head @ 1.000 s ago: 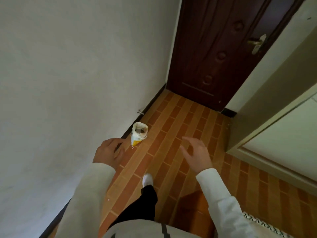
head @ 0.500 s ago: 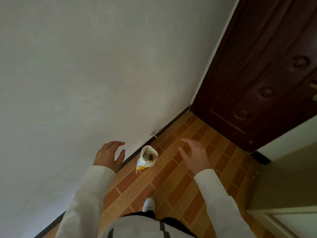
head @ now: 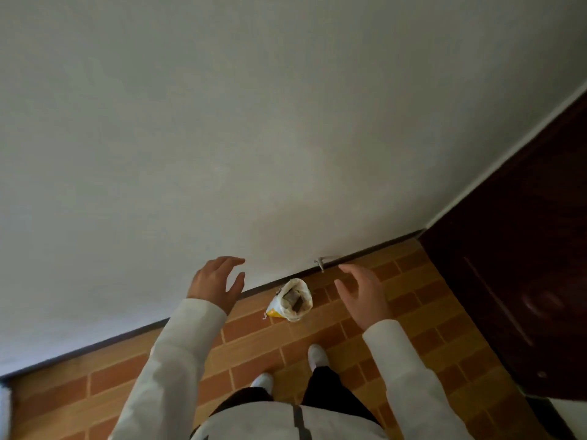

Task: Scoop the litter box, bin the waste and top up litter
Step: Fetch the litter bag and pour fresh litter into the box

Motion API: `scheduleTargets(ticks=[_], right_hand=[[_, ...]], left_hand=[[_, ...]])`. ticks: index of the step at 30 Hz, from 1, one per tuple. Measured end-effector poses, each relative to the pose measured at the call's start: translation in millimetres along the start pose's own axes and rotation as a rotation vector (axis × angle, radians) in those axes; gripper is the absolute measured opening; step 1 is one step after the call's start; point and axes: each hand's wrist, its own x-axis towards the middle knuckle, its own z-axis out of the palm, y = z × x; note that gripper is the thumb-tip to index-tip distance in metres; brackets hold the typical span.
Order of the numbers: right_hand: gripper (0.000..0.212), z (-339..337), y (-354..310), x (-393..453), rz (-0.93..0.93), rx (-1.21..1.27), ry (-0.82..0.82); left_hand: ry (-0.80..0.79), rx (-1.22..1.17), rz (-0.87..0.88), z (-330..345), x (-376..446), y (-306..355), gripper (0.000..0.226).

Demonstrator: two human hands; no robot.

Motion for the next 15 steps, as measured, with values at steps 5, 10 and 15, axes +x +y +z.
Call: scheduleTargets(ticks=[5, 10, 15], right_hand=[[0.034, -24, 35, 45, -0.131, -0.044, -0.111], [0.031, -25, 71, 89, -0.170, -0.072, -0.222], [0.029, 12, 114, 134, -0.090, -0.073, -0.326]], left_hand=[[0.073, 0.005, -0.173, 41, 4, 32, 0.024], [0.035, -0.033, -0.324, 84, 11, 44, 0.027], [-0.038, -0.046, -0.477, 143, 30, 27, 0.028]])
